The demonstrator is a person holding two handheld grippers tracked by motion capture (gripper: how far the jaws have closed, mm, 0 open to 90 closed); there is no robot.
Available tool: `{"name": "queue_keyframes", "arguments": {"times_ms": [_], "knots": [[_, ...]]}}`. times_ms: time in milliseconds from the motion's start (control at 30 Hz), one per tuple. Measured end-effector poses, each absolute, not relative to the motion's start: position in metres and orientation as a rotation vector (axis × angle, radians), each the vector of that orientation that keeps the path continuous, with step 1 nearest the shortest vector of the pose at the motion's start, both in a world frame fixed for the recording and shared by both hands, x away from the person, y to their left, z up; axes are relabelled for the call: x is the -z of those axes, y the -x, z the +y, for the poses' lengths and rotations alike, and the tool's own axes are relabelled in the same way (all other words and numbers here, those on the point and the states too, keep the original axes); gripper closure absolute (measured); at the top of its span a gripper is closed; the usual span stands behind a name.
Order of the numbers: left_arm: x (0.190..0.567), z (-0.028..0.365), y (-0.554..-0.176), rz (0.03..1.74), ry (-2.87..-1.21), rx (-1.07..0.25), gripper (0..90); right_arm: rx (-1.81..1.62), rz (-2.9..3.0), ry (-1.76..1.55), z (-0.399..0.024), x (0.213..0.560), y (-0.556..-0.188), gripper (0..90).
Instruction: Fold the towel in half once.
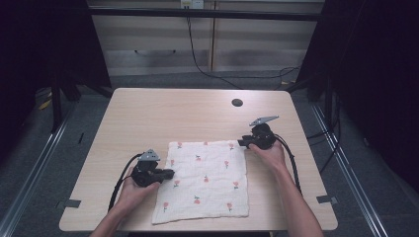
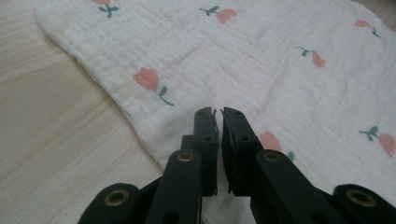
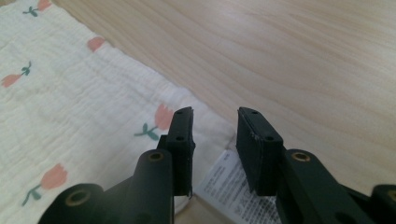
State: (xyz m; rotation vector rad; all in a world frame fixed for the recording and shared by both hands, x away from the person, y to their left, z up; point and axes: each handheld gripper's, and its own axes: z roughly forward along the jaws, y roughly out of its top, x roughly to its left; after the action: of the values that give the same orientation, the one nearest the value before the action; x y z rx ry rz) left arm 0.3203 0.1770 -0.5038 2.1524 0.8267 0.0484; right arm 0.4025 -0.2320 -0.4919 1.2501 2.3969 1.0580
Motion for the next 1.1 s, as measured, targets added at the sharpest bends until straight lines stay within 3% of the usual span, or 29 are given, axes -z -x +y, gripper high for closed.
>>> {"name": "queue_keyframes", "arguments": {"times_ms": [300,500,600,867,1100], "knots": [[0.504,0.177,-0.320,0.825,-2.155,-0.048,84.0,-1.034,2.413,-1.281,-0.232,0.502,-0.410,64.5],[0.503,0.176,-0.320,0.827,-2.157,-0.064,80.7,-1.078,2.436,-1.263,-0.230,0.504,-0.410,84.3],[0.500,0.174,-0.324,0.824,-2.140,-0.073,77.2,-1.083,2.442,-1.253,-0.230,0.504,-0.410,86.4],[0.487,0.192,-0.379,0.948,-2.055,-0.147,70.4,-1.093,2.448,-1.256,-0.226,0.504,-0.408,87.1],[0.494,0.184,-0.415,0.999,-2.058,-0.126,66.0,-1.111,2.450,-1.241,-0.222,0.505,-0.408,87.1]]}}
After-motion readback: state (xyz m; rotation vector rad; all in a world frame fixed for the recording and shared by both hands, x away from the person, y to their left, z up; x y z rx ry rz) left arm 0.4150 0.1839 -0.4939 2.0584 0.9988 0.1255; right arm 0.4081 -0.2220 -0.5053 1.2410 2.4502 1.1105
